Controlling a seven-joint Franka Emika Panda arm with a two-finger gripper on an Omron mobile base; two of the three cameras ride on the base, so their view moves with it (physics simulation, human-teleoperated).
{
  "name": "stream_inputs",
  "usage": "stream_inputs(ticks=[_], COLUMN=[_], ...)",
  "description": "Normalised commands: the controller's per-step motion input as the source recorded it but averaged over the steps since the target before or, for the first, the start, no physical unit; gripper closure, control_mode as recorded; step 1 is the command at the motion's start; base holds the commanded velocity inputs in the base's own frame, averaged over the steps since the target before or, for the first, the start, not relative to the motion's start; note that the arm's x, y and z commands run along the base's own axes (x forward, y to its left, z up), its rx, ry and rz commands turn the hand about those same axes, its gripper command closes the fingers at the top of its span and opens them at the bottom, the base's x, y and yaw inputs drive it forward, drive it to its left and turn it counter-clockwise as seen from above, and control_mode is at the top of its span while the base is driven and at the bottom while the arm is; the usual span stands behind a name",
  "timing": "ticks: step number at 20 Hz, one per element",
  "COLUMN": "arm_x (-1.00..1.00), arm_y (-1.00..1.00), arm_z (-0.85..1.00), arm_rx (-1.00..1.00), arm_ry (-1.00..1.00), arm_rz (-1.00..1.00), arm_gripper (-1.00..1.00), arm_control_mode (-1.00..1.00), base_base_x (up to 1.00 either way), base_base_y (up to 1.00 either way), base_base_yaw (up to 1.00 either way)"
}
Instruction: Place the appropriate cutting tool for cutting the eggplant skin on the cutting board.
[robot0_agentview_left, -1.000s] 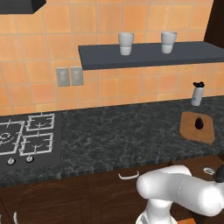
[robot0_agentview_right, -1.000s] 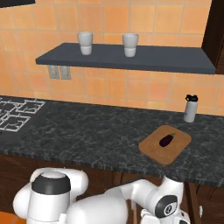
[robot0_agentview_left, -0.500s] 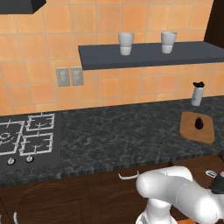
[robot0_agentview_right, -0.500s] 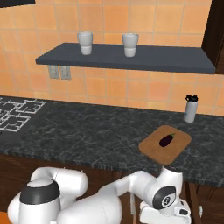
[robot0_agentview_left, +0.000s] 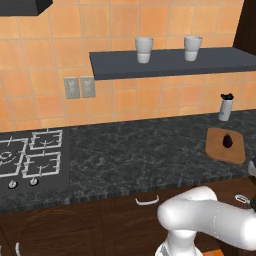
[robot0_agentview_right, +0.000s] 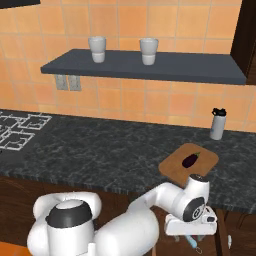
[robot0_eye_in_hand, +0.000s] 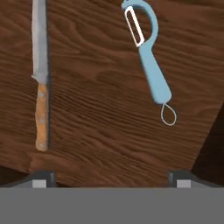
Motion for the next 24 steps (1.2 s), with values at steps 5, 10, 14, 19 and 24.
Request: stream_inputs(ticks=[5,10,14,19,24], arm_x=[0.43,0.32,0.22,0.05,-0.15], arm_y=[-0.30,-0.18,0.05,0.07,0.17], arm_z=[-0.60,-0.47,-0.74,-0.67,-0.82], arm_rx=[0.03,0.00,-0.04,0.00,0.00], arm_ry=[-0.19,-0.02,0.04,0.00,0.00], arm_rz=[0.17,0.10,0.07,0.04,0.01], arm_gripper=[-1.00,-1.00,-1.00,-1.00,1.00], arm_control_mode=[-1.00,-1.00,-1.00,-1.00,-1.00], base_base_x=[0.00,0.00,0.00,0.00,0.00], base_base_y=[0.00,0.00,0.00,0.00,0.00], base_base_yaw=[0.00,0.00,0.00,0.00,0.00])
